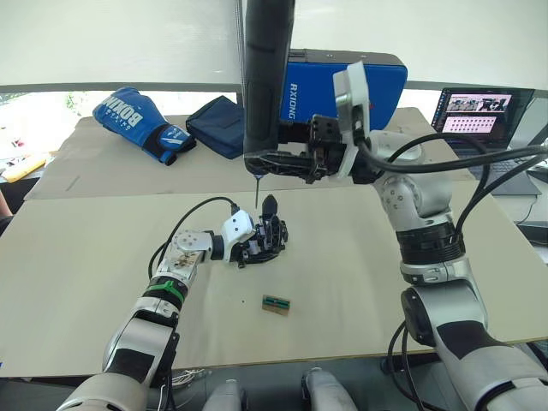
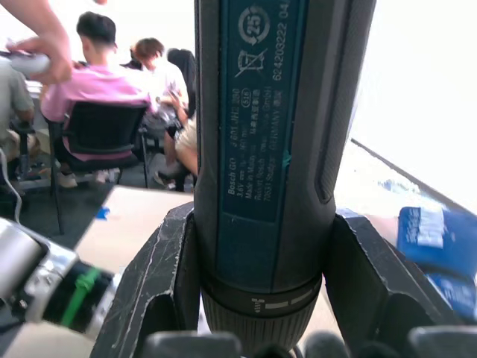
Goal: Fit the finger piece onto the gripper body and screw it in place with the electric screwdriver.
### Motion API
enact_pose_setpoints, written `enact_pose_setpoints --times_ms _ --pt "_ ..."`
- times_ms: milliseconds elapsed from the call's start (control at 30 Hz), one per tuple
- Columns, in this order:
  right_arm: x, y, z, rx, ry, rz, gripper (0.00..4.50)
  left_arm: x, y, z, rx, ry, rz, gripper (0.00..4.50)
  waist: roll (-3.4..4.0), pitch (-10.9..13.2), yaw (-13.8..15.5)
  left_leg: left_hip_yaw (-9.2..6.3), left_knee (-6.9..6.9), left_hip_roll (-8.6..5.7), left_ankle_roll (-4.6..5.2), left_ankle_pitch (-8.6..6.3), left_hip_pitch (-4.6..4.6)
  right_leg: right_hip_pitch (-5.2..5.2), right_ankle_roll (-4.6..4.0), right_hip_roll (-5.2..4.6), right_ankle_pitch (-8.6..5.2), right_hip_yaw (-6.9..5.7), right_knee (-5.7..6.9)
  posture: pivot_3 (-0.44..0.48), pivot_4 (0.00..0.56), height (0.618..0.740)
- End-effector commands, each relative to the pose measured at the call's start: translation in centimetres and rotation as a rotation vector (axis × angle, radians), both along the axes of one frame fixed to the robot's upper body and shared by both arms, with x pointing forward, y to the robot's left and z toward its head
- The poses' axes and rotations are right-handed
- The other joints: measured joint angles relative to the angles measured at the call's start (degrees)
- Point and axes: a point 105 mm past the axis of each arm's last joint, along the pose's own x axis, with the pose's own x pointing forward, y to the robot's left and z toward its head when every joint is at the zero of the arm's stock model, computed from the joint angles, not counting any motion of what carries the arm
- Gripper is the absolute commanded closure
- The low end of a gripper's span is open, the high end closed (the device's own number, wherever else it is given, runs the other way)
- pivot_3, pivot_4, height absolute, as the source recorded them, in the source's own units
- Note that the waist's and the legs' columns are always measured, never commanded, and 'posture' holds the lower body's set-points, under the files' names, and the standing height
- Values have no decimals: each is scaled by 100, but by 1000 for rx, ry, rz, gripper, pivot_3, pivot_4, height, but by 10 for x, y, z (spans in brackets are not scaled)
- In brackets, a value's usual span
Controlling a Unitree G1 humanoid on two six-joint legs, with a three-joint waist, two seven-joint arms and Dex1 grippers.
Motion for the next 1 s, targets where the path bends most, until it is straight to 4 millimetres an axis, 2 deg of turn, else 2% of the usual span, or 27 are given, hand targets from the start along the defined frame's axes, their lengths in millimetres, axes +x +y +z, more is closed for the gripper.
enact_pose_setpoints --times_ms 33,100,167,267,333,467,600,667,800,1000 --pt "-23 -5 22 24 -57 97 2572 1 10 -13 65 34 34 2187 0 0 4 2 0 0 0 0 1 1 0 1 0 0 -1 0 150 740" --pt "-33 -5 15 -5 -29 148 2572 4 12 -11 64 43 48 2187 0 0 15 3 0 0 0 0 1 1 0 1 0 0 0 0 150 740" --pt "-42 -5 6 -32 -8 193 2572 5 15 -7 60 50 39 1122 0 0 25 5 1 0 0 0 -1 2 0 1 0 -1 0 0 150 740" --pt "-55 -9 -8 -82 33 261 2572 5 23 0 61 43 35 12 0 0 13 4 1 1 0 0 -1 1 0 3 0 -1 2 0 150 740" --pt "-59 -13 -20 -111 55 278 2572 1 32 5 71 26 15 0 -1 0 15 4 0 0 0 0 -2 0 0 3 0 -1 2 0 150 740" --pt "-67 -18 -37 -147 106 291 2572 -21 58 12 188 -35 -112 0 0 1 -35 1 -3 5 0 0 -3 -2 -1 4 -1 -1 3 0 150 740" --pt "-70 -18 -46 -145 121 268 2572 -45 65 20 220 -14 -228 0 3 3 -32 -5 -3 4 0 0 -4 -7 -1 2 -1 1 0 0 150 740" --pt "-72 -18 -55 -151 102 252 2572 -60 61 22 212 -3 -281 0 4 4 -17 -5 -2 5 0 0 -8 -6 -1 2 -2 0 0 0 150 740" --pt "-77 -19 -72 -148 93 237 2572 -87 36 15 170 -9 -365 0 3 5 91 -5 2 4 0 0 -15 -5 1 -3 -2 0 -15 0 150 740" --pt "-75 -16 -85 -141 84 189 2572 -91 17 1 149 -3 -351 0 1 7 134 11 14 4 -1 1 -10 -3 0 3 -2 -1 -18 0 150 740"
